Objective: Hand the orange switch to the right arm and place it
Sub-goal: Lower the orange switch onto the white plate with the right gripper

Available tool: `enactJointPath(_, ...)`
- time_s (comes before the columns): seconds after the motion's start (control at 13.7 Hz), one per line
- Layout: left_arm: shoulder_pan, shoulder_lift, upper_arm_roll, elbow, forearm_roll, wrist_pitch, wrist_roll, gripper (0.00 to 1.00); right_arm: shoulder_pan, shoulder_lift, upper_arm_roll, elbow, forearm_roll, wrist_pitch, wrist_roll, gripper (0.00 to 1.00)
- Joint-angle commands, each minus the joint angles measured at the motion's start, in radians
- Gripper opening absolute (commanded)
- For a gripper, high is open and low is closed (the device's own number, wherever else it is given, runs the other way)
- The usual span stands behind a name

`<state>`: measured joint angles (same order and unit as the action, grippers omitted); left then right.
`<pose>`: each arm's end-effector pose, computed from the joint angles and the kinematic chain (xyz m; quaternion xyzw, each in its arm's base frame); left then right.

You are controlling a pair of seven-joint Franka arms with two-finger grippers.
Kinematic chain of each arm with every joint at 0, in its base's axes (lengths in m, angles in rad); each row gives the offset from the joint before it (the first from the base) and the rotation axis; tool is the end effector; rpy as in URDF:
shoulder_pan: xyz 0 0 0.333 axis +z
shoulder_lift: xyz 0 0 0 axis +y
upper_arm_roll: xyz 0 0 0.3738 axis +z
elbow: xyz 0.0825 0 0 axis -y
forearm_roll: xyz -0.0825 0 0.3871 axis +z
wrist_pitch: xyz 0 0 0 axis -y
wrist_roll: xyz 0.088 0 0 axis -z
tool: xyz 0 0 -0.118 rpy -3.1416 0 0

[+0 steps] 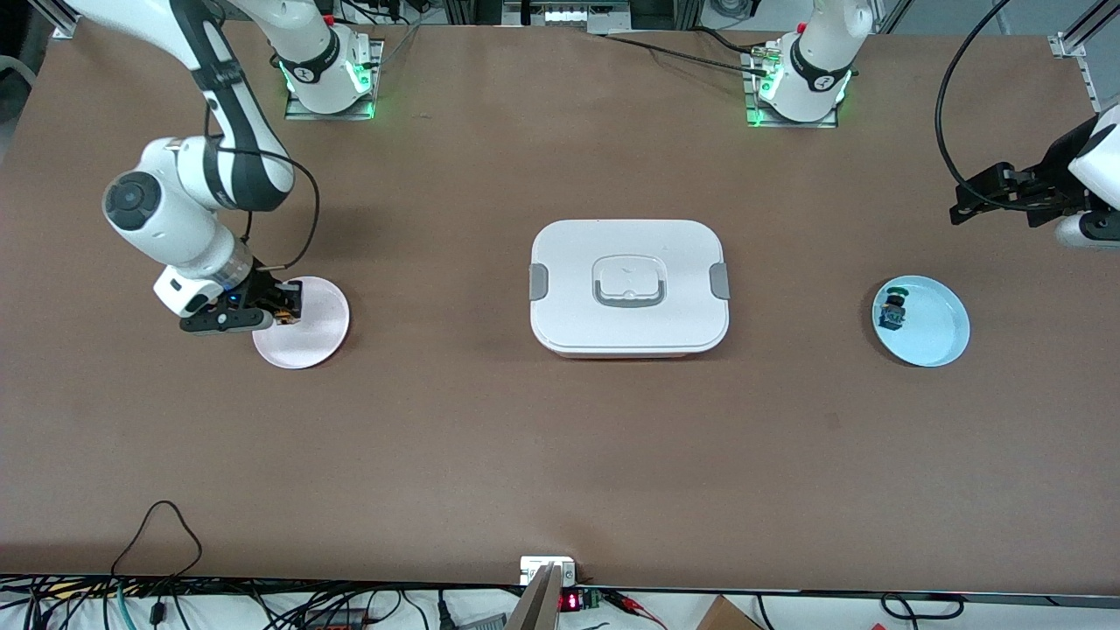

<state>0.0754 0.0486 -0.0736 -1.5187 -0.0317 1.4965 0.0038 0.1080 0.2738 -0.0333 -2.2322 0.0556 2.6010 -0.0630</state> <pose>0.5668 -0.0017 0.6624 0.9992 -0.0016 -0.0353 0.0177 0.5739 0.0425 0.2990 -0.9977 -0.0465 -0.0476 0.0112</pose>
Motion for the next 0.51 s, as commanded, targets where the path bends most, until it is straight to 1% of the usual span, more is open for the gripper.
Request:
enactJointPath(0.0,0.014,-0.007,-0.017,-0.012,0.013,0.025,-0.011,1.0,-0.005,0.047,0.007,-0.021,-0.01,0.099,0.014,0.0)
enactJointPath(0.07,0.018,-0.01,-0.017,-0.029,0.013,0.034,-0.011,1.0,-0.004,0.057,0.007,-0.021,-0.01,0.102,0.012,0.0)
enactJointPath(0.22,0.021,-0.048,-0.017,-0.09,0.012,0.074,-0.011,1.0,-0.004,0.085,0.007,-0.021,-0.01,0.134,0.009,0.0)
enactJointPath(0.29,0.021,-0.059,-0.018,-0.104,0.012,0.079,-0.011,1.0,-0.004,0.102,0.007,-0.021,-0.01,0.16,0.009,0.0)
enactJointPath(0.44,0.018,-0.059,-0.018,-0.1,0.012,0.073,-0.013,1.0,-0.002,0.119,0.009,-0.021,-0.01,0.188,0.009,0.0)
